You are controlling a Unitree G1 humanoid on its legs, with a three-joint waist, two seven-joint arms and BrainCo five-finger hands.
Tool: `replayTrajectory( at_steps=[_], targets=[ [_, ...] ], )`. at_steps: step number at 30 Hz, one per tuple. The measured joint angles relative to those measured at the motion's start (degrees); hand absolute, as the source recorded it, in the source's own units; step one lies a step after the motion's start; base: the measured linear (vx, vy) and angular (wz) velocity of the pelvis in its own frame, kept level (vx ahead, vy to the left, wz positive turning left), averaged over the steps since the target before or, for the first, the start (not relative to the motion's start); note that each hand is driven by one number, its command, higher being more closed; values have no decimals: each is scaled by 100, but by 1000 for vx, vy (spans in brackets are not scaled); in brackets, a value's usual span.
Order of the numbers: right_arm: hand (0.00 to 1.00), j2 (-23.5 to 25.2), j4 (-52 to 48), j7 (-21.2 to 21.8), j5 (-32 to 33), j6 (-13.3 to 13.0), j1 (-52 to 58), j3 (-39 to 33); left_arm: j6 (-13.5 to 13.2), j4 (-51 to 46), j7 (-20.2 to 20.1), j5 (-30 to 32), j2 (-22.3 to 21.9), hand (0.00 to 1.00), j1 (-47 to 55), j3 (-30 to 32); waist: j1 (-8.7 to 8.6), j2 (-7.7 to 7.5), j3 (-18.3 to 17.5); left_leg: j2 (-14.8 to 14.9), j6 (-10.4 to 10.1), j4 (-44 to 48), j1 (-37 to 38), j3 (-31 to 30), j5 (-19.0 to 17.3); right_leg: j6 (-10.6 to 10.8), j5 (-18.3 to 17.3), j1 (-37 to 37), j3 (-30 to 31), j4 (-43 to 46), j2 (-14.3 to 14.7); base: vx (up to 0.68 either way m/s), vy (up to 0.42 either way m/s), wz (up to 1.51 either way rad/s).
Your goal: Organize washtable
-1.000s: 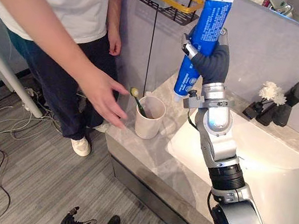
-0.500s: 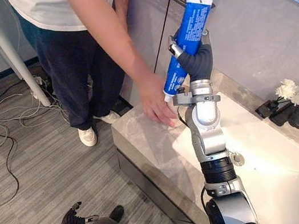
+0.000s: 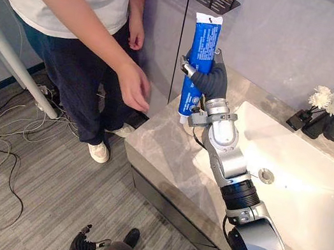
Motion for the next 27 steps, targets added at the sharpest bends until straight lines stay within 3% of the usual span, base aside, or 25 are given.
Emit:
replayTrajectory(
  at_steps=[27],
  targets=[
    [100,-158,-767,-19,60,-9,383,-338,8,67,2,-2,8,0,22,7,-120,-7,-13,-11,4,-51,146,19,6,8,-5,108,-3,14,-19,-4,-1,0]
  ],
)
